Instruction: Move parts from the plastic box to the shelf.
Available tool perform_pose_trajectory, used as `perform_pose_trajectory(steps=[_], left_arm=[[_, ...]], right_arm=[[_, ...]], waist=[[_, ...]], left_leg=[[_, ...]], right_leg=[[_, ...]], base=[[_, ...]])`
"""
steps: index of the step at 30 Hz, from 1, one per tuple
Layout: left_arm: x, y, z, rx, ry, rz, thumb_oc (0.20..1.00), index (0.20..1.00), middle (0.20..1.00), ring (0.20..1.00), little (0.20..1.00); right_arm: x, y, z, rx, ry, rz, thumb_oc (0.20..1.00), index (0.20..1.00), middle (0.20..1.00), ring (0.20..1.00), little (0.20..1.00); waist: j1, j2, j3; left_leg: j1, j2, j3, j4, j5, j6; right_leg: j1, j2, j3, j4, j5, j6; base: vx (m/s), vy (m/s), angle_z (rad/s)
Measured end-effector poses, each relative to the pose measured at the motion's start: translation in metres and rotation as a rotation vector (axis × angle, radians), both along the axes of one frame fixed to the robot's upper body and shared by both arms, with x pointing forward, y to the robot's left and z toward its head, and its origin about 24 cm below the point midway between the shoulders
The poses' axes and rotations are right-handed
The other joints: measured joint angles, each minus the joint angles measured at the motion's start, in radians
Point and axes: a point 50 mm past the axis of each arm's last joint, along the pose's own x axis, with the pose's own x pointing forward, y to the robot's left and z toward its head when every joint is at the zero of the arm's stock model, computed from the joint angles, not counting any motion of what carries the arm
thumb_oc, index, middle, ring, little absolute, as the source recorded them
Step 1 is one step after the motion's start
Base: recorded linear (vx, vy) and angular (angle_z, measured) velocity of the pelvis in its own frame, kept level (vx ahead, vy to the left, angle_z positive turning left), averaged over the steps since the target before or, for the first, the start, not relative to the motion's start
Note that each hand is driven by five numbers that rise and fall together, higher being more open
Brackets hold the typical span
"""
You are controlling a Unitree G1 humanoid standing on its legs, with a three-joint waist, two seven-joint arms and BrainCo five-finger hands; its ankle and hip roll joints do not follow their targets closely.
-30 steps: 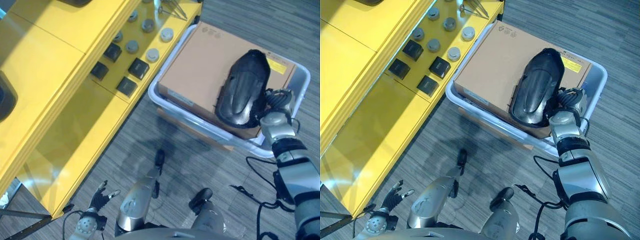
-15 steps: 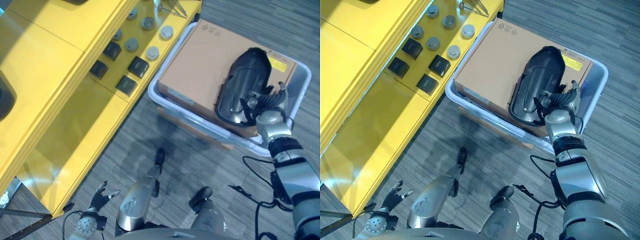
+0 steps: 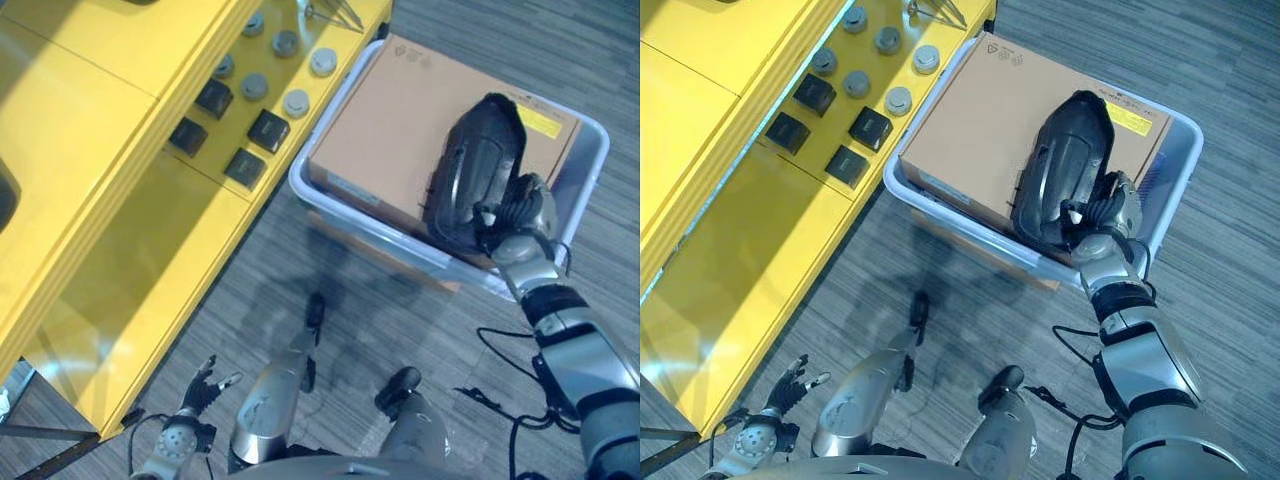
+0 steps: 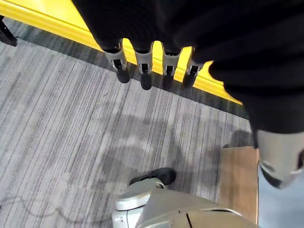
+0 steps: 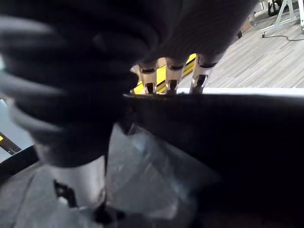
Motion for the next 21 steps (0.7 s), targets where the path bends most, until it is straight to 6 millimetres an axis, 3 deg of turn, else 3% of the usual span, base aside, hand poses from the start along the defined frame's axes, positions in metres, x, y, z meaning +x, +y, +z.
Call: perform_pose_trajectory(steps=[9,15,19,21], left_arm=[[0.002,-0.003,0.000,-0.003,-0.001,-0.013,1.000,1.000,1.000,1.000,1.000],[0.012,-0.006,0.008,-0.041,-0.083,-0.011,1.000,1.000,1.000,1.000,1.000],[0.044,-0.022,0.037,-0.173,-0.268,-0.044,1.000,1.000,1.000,1.000,1.000],[0.071,-0.036,0.071,-0.268,-0.427,-0.103,1.000,1.000,1.000,1.000,1.000]], right_arm=[[0.000,-0.006,0.011,-0.066,-0.026,-0.037,0.200,0.200,0.200,0.200,0.200],[-0.001,-0.001,0.005,-0.027,-0.050,-0.005,0.200,0.200,0.200,0.200,0.200],[-0.002,0.017,-0.004,0.099,-0.106,0.054,0.200,0.200,0.200,0.200,0.200],[-0.006,0.028,-0.005,0.155,-0.151,0.094,0.200,0.200,0.200,0.200,0.200]], waist=[[-0.005,-0.004,-0.002],[-0.018,-0.004,-0.002],[-0.033,-0.002,-0.005],[-0.037,-0.003,-0.010]], left_leg=[[-0.013,0.007,-0.001,0.004,0.001,0.001],[-0.003,0.020,-0.012,0.005,0.022,0.025],[0.045,0.035,0.003,-0.001,0.020,0.007],[0.066,0.039,0.005,-0.002,0.016,0.002]], right_leg=[[-0.027,-0.004,0.014,0.040,-0.015,0.000],[-0.030,-0.003,0.019,0.073,-0.038,0.014],[0.037,0.024,0.011,0.038,-0.046,-0.006],[0.059,0.029,0.014,0.028,-0.046,-0.007]], base=[[0.00,-0.003,0.02],[0.00,-0.035,0.04],[0.03,-0.083,-0.04],[0.08,-0.102,-0.07]])
